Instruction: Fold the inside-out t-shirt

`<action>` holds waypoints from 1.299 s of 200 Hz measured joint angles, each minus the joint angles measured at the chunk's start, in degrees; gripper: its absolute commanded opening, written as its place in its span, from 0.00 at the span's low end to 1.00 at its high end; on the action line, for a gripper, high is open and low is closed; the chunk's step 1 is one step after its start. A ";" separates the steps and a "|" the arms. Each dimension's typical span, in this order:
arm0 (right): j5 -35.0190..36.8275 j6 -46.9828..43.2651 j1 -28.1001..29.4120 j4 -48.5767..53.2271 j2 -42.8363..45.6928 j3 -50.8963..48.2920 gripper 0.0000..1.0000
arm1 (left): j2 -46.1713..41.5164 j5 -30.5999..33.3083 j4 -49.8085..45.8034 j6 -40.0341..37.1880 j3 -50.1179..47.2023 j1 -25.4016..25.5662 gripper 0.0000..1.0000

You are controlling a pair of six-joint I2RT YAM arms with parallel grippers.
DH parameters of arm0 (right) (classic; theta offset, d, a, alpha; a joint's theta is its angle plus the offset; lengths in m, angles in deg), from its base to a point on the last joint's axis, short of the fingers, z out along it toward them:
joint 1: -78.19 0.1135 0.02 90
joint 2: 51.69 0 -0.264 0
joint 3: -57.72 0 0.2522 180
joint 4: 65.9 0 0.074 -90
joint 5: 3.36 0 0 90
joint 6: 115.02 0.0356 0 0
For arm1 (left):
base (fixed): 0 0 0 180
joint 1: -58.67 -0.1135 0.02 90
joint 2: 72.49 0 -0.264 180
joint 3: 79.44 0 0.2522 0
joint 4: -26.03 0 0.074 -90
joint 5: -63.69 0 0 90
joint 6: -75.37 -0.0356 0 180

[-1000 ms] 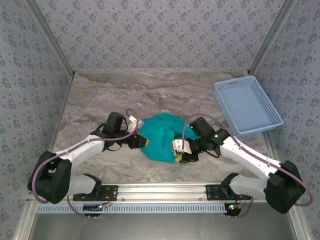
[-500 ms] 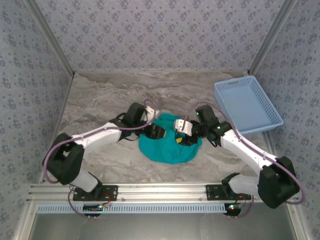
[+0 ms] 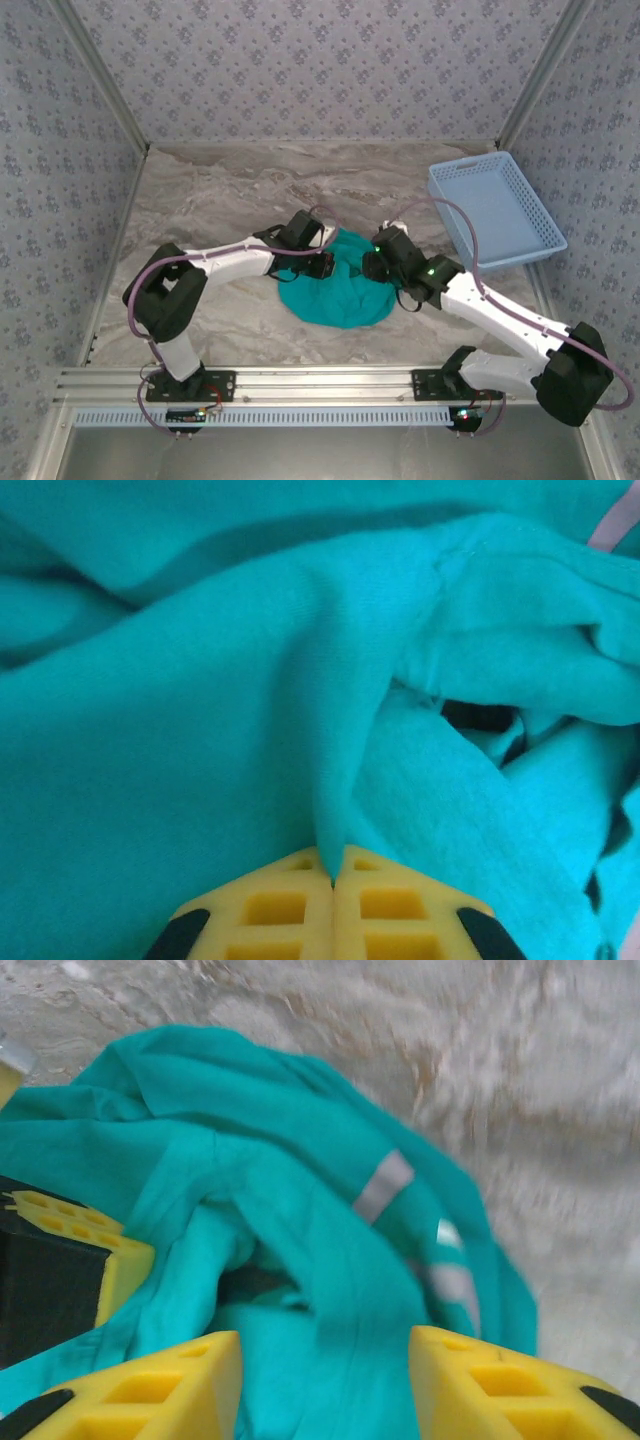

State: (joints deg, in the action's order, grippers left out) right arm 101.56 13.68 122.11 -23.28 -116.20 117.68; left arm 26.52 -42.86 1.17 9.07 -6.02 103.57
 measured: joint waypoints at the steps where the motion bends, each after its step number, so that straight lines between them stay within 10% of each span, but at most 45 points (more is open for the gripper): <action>1: 0.07 0.48 0.20 0.20 -0.04 -0.02 0.48 | 0.00 -0.22 0.04 -0.04 -0.07 -0.02 0.00; 124: 6.21 20.76 8.59 7.89 -18.75 5.18 0.00 | -9.57 -27.63 19.43 10.49 -16.15 -7.80 0.09; 161: 7.41 20.13 8.61 10.21 -13.88 4.74 0.00 | -8.90 -27.80 21.97 11.17 -19.61 -11.45 0.09; 200: 5.09 17.81 5.53 11.30 -4.50 -0.39 0.00 | -8.90 -26.23 20.41 9.03 -22.36 -14.67 0.37; 260: -1.97 15.74 2.08 10.99 -1.57 -8.20 0.00 | -11.54 -15.28 3.76 -2.60 -16.35 -7.74 0.46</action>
State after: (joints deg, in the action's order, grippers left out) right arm 99.59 29.42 124.19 -12.28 -117.77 109.48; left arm 14.97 -58.14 4.93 6.47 -22.37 95.83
